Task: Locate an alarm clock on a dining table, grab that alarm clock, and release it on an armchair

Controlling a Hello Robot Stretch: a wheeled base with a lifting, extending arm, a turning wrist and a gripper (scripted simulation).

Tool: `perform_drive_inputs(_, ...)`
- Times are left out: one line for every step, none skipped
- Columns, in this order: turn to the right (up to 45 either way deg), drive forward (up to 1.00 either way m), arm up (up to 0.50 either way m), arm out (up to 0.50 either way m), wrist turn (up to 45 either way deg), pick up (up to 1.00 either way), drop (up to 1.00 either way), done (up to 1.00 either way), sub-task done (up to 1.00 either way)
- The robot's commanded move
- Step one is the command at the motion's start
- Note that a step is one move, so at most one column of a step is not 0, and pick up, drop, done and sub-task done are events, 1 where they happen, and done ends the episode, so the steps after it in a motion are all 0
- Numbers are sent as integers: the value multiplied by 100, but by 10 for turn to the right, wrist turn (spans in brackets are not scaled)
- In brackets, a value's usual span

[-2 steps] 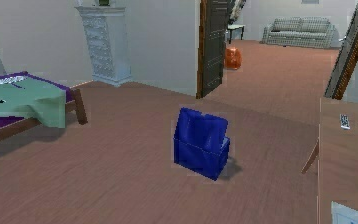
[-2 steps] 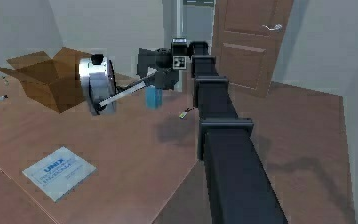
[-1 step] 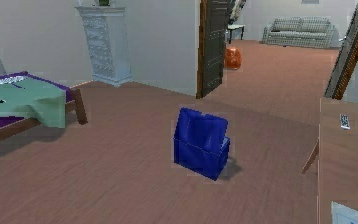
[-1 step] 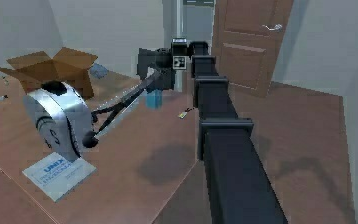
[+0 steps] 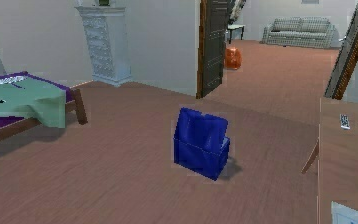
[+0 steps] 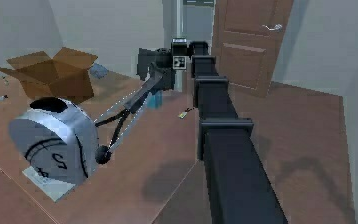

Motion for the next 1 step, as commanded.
perform_drive_inputs(0,0,0,-36,0,0,0,0,0)
